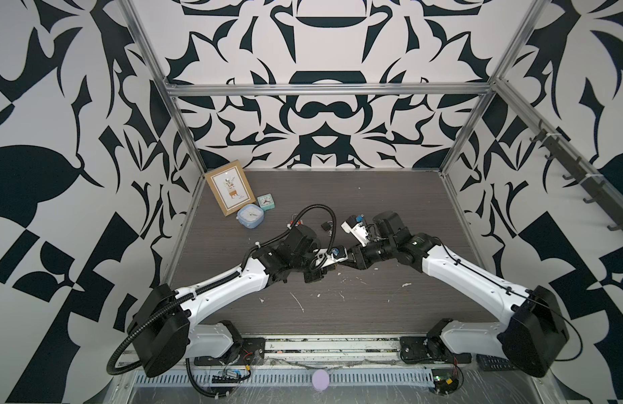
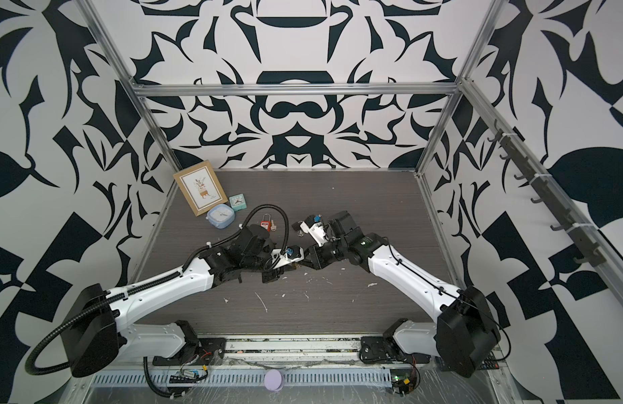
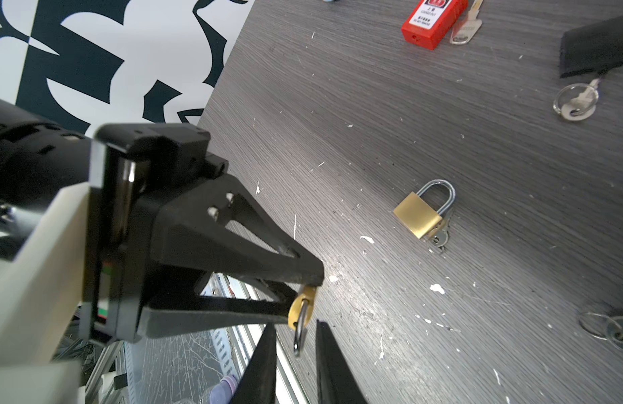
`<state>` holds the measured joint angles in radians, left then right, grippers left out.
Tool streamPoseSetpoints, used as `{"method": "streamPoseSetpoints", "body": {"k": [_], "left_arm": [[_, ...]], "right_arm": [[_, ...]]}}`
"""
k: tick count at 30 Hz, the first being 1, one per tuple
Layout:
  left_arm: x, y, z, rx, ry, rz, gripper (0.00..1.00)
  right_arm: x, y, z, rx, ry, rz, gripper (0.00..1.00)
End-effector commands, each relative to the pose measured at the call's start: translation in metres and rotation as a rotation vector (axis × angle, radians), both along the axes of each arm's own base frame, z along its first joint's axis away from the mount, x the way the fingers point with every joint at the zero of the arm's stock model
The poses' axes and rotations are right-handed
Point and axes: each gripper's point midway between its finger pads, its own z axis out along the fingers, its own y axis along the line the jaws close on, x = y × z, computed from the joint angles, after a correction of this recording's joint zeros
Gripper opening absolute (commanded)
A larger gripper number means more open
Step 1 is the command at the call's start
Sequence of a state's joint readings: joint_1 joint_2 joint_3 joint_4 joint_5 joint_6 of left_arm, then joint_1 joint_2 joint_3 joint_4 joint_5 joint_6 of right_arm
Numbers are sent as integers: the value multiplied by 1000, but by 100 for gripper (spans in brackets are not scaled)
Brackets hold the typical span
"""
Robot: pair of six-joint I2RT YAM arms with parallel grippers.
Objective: Lock with the key
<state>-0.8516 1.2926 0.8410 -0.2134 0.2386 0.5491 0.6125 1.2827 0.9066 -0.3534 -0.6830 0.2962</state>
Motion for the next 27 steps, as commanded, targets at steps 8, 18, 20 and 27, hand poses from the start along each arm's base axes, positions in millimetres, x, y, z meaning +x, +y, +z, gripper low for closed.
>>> {"method": "streamPoseSetpoints", "body": {"k": [8, 18, 20, 27], "left_arm": [[9, -3, 14, -25, -45, 18, 0], [32, 1, 19, -24, -143, 108, 0], [34, 2, 19, -28, -152, 119, 0], [37, 4, 42, -102, -213, 148, 0]], "right_arm": [[6, 7, 5, 20, -6, -5, 9], [11, 21, 6, 80, 103, -30, 0], [12, 23, 6, 87, 117, -32, 0], [14, 27, 3, 93, 149, -39, 0]]}}
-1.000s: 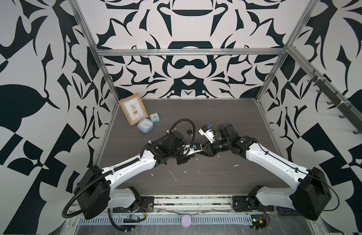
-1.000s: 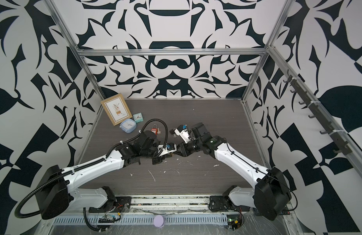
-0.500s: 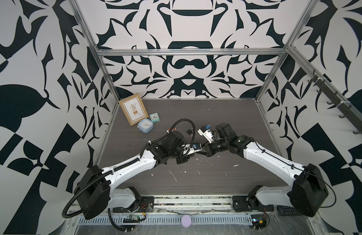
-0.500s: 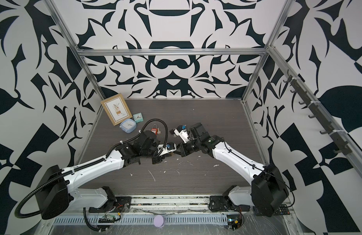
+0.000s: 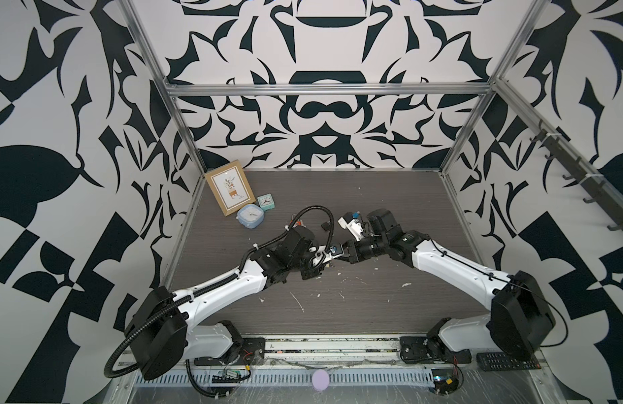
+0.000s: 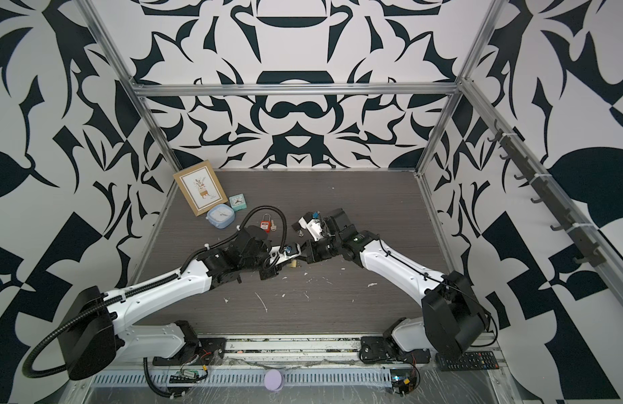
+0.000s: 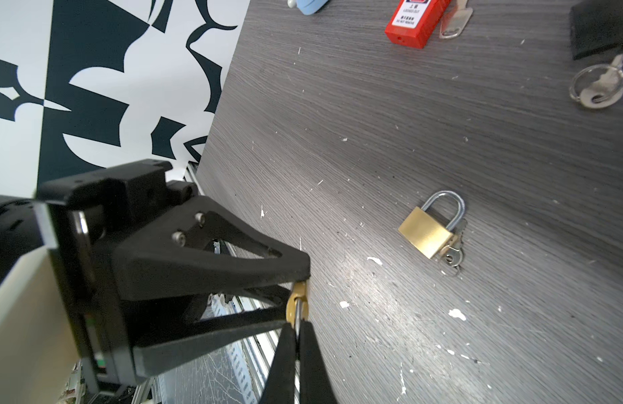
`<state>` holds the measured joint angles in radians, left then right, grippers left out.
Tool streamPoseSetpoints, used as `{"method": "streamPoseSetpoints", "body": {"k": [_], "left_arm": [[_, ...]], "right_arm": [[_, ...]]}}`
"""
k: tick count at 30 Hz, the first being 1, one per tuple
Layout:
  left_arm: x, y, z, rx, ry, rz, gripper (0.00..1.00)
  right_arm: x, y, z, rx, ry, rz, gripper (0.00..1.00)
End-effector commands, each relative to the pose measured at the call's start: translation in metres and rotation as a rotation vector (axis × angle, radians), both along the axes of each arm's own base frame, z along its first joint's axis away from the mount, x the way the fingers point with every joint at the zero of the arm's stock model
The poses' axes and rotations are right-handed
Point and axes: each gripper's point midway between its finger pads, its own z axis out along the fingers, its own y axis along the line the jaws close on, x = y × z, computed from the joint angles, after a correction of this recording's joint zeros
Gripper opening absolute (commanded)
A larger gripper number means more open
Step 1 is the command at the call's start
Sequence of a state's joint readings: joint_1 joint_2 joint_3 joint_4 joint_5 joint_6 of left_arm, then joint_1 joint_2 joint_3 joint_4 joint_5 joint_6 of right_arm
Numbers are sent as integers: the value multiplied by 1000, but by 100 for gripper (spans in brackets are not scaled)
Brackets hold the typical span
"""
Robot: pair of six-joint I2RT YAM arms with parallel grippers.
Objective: Lock with the key
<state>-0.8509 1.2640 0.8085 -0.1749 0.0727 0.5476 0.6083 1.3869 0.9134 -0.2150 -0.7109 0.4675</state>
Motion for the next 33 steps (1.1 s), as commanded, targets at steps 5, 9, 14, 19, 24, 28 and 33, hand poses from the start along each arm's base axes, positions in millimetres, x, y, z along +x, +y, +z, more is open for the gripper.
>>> {"method": "streamPoseSetpoints", "body": {"k": [5, 9, 14, 19, 24, 28, 33], "left_arm": [[19, -13, 54, -186, -147, 41, 0], [19, -15, 66, -225, -158, 42, 0], [18, -20, 82, -280, -150, 42, 0], [19, -26, 98, -335, -154, 40, 0], [21, -29, 111, -379, -165, 43, 0], [21, -30, 122, -422, -179, 46, 0], [19, -32, 129, -452, -188, 29, 0]], "right_arm": [[-6, 10, 7, 41, 40, 37, 0], [-5, 10, 3, 36, 47, 34, 0], [-5, 11, -1, 38, 53, 30, 0], [-5, 11, -6, 33, 65, 26, 0], [-5, 11, -11, 27, 72, 26, 0], [-6, 11, -16, 22, 81, 28, 0], [-7, 12, -21, 18, 91, 33, 0]]}}
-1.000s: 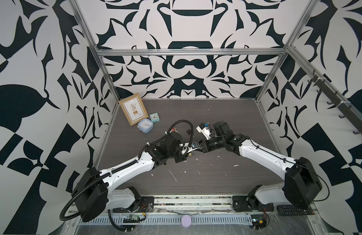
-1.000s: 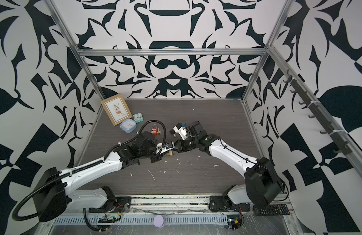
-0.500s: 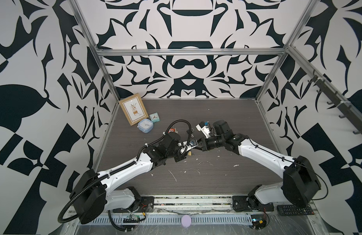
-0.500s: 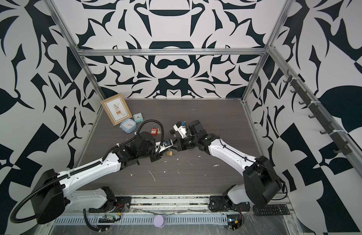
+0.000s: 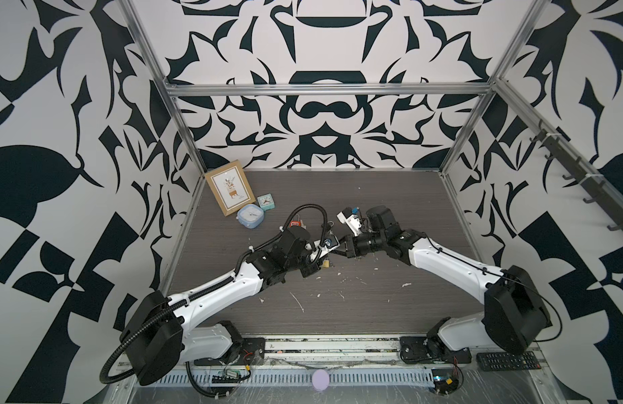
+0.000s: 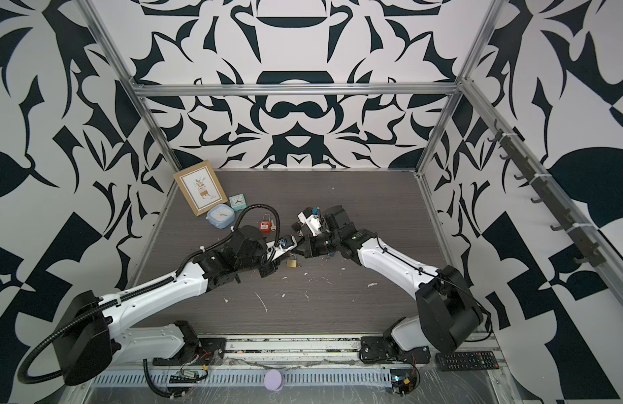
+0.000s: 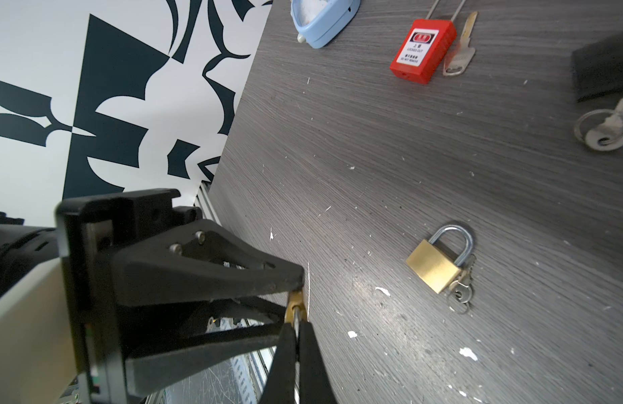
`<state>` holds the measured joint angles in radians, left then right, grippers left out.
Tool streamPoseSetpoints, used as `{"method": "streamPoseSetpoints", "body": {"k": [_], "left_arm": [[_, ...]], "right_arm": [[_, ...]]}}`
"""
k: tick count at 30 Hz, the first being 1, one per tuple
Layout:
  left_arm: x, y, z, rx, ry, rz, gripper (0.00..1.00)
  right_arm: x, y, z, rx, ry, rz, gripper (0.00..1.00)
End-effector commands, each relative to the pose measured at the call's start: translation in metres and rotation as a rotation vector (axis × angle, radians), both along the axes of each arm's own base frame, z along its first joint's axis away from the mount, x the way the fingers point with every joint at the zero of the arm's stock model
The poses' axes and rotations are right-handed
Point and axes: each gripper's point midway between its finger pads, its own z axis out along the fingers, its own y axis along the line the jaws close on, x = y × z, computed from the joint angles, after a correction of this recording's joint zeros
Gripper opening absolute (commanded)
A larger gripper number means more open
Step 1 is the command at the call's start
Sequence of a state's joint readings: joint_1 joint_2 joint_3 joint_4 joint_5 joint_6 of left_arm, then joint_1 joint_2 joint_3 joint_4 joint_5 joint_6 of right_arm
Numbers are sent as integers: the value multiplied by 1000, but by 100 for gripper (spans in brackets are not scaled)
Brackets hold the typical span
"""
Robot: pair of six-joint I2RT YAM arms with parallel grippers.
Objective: Lock with the key
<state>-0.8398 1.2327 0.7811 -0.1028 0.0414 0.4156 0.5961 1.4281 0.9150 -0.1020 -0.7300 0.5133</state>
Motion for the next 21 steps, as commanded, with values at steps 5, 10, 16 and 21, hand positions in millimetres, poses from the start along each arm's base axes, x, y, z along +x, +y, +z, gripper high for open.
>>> {"method": "streamPoseSetpoints", "body": {"k": [5, 10, 16, 21], "left_arm": [[9, -39, 121, -369, -244, -81, 0], [15, -43, 134, -394, -273, -75, 0], [22, -46, 153, -460, -317, -53, 0], [27, -44, 169, -513, -367, -21, 0]], "right_arm": [[-24, 3, -27, -37, 107, 57, 0], [-27, 2, -31, -40, 115, 59, 0], [-30, 4, -36, -41, 127, 63, 0], [-34, 7, -40, -43, 141, 73, 0]]}}
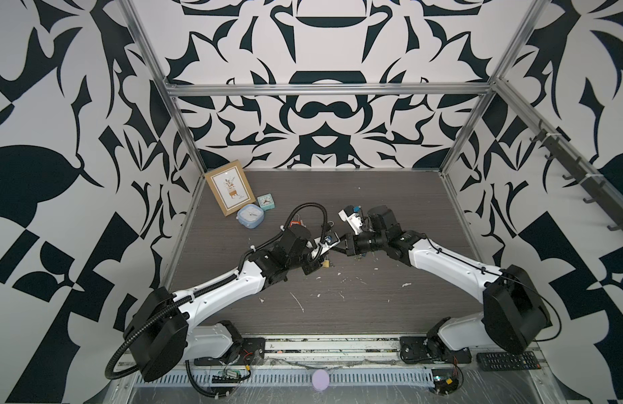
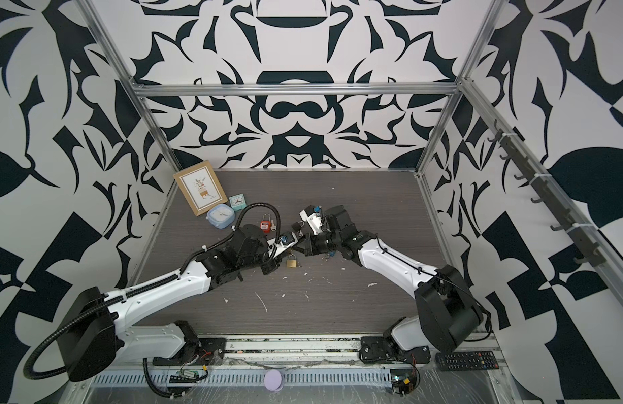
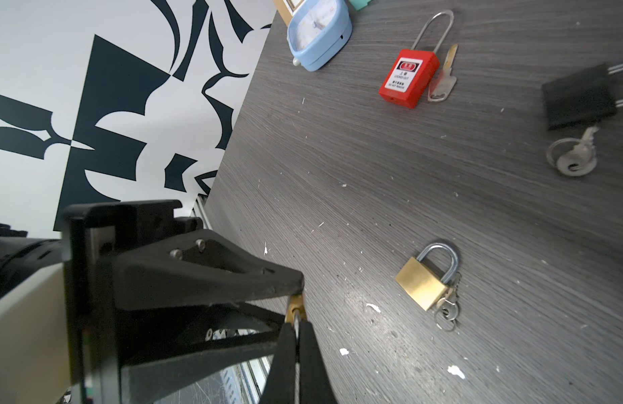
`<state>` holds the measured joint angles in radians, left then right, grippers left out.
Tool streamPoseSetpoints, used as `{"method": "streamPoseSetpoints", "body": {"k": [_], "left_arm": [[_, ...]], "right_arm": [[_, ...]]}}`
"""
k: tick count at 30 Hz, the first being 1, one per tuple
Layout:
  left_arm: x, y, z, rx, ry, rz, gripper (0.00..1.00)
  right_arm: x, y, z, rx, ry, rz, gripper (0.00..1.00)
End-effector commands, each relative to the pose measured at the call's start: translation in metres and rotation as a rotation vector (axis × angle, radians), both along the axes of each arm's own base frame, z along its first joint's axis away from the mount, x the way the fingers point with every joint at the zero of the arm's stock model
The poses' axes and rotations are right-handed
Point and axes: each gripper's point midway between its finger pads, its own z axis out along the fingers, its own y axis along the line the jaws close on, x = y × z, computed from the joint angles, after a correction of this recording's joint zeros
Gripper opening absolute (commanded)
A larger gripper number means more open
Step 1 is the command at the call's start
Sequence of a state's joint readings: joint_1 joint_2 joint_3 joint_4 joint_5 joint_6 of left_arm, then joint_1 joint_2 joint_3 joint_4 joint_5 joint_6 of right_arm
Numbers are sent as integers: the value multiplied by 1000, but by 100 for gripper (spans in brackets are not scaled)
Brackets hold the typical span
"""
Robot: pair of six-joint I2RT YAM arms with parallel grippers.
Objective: Lock with the key
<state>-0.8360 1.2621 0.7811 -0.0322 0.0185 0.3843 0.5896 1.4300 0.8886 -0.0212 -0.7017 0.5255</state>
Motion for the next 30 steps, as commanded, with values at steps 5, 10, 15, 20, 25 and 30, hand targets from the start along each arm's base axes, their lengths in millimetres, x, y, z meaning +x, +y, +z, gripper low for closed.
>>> {"method": "streamPoseSetpoints", "body": {"k": [5, 10, 15, 20, 25, 30], "left_arm": [[18, -36, 181, -496, -412, -40, 0], [20, -36, 180, -489, -419, -34, 0], [22, -34, 162, -461, -387, -19, 0], [20, -28, 122, -396, -304, 9, 0], [13, -12, 72, -326, -189, 61, 0], [1, 6, 29, -273, -72, 109, 0]], "right_arm": [[-50, 13, -46, -60, 202, 123, 0], [-50, 15, -45, -61, 197, 125, 0], [-46, 16, -37, -64, 169, 126, 0], [-36, 14, -21, -69, 110, 113, 0], [-18, 4, -1, -70, 54, 72, 0], [1, -7, 25, -50, -9, 32, 8]]}}
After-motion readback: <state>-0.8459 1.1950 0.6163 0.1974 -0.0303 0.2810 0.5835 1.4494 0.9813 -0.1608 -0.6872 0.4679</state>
